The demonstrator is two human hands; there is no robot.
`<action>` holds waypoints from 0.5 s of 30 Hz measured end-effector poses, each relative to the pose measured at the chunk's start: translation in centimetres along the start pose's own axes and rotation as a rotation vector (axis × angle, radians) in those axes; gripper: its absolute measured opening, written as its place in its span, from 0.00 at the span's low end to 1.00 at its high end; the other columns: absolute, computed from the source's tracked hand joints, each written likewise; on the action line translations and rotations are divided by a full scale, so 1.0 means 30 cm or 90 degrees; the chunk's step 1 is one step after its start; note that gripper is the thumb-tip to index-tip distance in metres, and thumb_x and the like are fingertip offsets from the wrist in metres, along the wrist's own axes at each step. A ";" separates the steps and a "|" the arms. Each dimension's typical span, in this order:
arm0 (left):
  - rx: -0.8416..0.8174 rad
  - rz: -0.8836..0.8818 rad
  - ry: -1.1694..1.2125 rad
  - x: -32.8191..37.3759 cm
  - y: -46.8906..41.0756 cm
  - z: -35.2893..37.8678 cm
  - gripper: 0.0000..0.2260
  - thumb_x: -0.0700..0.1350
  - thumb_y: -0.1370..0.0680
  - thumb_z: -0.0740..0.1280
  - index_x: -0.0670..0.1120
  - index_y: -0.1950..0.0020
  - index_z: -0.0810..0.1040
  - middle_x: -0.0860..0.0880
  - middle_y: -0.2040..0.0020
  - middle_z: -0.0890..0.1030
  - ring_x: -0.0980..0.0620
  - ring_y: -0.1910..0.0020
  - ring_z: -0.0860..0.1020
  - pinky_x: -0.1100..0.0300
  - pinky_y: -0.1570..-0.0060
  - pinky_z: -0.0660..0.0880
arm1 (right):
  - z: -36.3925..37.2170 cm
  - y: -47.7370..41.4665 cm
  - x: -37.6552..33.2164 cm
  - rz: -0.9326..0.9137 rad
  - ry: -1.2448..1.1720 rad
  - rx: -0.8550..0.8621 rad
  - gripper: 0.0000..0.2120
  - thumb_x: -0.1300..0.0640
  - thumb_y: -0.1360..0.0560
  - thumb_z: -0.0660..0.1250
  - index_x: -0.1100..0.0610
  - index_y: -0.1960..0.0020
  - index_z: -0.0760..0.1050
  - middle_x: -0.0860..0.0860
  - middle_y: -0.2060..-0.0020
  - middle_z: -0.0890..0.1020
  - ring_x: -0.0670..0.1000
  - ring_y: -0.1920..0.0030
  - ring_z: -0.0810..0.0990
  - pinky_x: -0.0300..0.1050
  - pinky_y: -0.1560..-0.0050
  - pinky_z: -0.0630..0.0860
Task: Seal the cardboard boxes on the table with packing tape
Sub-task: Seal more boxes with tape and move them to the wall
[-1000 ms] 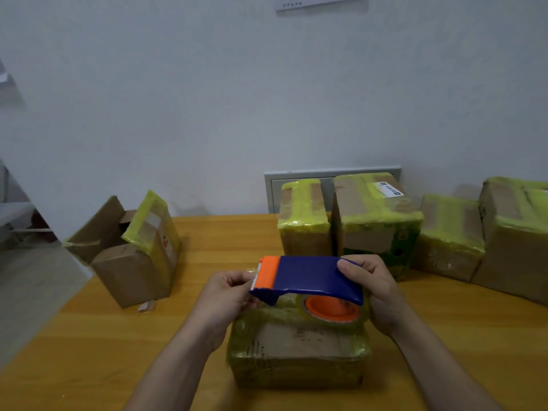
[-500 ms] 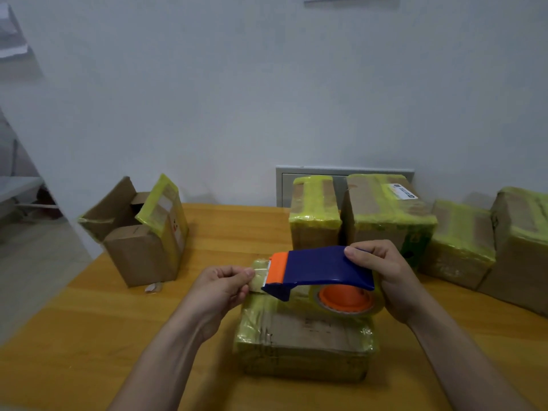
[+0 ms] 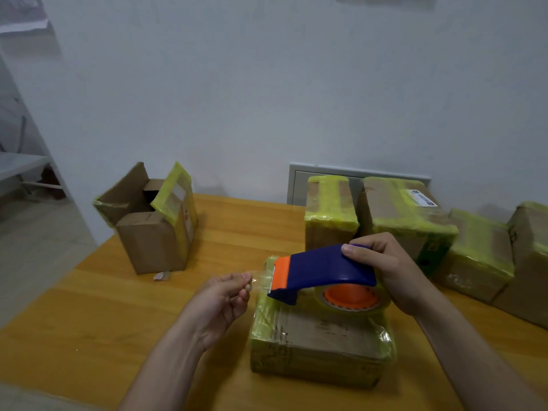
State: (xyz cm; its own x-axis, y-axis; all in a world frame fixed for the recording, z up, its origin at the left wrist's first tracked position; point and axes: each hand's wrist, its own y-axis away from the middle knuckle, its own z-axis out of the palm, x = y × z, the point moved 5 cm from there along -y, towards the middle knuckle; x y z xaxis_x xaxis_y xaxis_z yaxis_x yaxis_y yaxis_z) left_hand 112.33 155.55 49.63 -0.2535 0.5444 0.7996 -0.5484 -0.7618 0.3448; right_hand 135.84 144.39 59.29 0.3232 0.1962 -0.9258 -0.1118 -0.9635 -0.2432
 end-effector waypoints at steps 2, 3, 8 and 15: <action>0.001 -0.005 -0.006 -0.017 -0.004 -0.011 0.06 0.38 0.29 0.72 0.40 0.55 0.78 0.46 0.65 0.77 0.58 0.72 0.74 0.69 0.74 0.74 | 0.000 -0.006 0.002 0.003 0.010 0.001 0.30 0.39 0.28 0.66 0.69 0.60 0.79 0.65 0.68 0.78 0.57 0.68 0.77 0.40 0.61 0.74; 0.000 -0.010 -0.007 -0.023 -0.006 -0.011 0.06 0.39 0.29 0.72 0.40 0.55 0.78 0.46 0.65 0.77 0.57 0.72 0.74 0.69 0.74 0.74 | -0.001 -0.005 0.003 0.005 0.011 0.002 0.30 0.38 0.28 0.66 0.69 0.60 0.79 0.66 0.67 0.78 0.58 0.68 0.76 0.41 0.61 0.74; 0.013 -0.043 -0.037 -0.056 -0.007 -0.027 0.03 0.37 0.22 0.70 0.41 0.55 0.79 0.48 0.67 0.77 0.57 0.72 0.72 0.69 0.75 0.72 | 0.016 -0.004 0.008 0.021 0.035 -0.010 0.29 0.39 0.27 0.66 0.68 0.60 0.80 0.63 0.68 0.80 0.55 0.69 0.78 0.38 0.62 0.75; 0.076 0.113 -0.473 -0.064 -0.011 -0.019 0.09 0.49 0.15 0.65 0.46 0.52 0.75 0.51 0.64 0.80 0.56 0.68 0.78 0.60 0.66 0.72 | 0.028 -0.021 0.012 0.050 0.085 -0.009 0.25 0.43 0.24 0.66 0.67 0.59 0.81 0.65 0.67 0.80 0.66 0.66 0.77 0.42 0.62 0.74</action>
State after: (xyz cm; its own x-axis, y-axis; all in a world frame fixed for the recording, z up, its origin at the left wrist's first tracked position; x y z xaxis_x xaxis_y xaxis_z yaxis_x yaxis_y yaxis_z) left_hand 112.54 154.95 47.70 0.2944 0.0641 0.9535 -0.4486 -0.8717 0.1971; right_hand 135.24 145.23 58.86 0.4356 0.0944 -0.8952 -0.1297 -0.9775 -0.1662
